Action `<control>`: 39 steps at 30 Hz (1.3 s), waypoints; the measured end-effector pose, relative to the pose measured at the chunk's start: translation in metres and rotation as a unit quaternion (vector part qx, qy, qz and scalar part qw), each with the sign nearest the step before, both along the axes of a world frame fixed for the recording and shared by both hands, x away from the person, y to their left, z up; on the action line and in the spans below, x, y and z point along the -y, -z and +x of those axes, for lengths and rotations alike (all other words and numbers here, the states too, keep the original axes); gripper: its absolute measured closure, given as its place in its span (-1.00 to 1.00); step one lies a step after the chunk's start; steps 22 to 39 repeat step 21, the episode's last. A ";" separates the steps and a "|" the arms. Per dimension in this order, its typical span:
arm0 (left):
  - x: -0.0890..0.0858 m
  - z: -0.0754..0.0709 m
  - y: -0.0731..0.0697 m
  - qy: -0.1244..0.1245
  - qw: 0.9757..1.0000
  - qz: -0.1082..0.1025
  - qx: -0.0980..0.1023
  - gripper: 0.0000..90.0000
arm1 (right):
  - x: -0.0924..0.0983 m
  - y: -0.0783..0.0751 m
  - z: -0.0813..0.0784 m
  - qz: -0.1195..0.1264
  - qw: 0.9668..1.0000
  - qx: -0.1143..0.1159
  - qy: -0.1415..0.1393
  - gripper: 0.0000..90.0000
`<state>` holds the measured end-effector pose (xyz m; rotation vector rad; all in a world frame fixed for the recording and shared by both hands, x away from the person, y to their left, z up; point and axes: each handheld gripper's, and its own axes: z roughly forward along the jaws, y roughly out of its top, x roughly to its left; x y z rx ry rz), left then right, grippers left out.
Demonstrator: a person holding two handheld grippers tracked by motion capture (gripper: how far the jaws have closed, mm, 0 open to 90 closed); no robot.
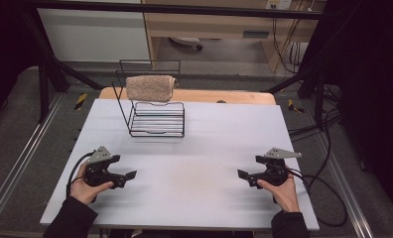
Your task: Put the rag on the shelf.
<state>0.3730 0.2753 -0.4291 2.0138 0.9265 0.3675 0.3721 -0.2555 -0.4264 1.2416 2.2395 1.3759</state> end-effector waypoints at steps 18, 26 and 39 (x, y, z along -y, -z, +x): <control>-0.001 -0.007 0.015 0.002 1.000 0.016 -0.003 -0.84 | 0.021 0.021 -0.016 -0.012 1.000 -0.008 -0.005 -0.98; -0.002 -0.007 0.016 0.003 1.000 0.015 -0.004 -0.84 | 0.021 0.022 -0.017 -0.014 1.000 -0.009 -0.004 -0.98; -0.002 -0.007 0.016 0.003 1.000 0.015 -0.004 -0.84 | 0.021 0.022 -0.017 -0.014 1.000 -0.009 -0.004 -0.98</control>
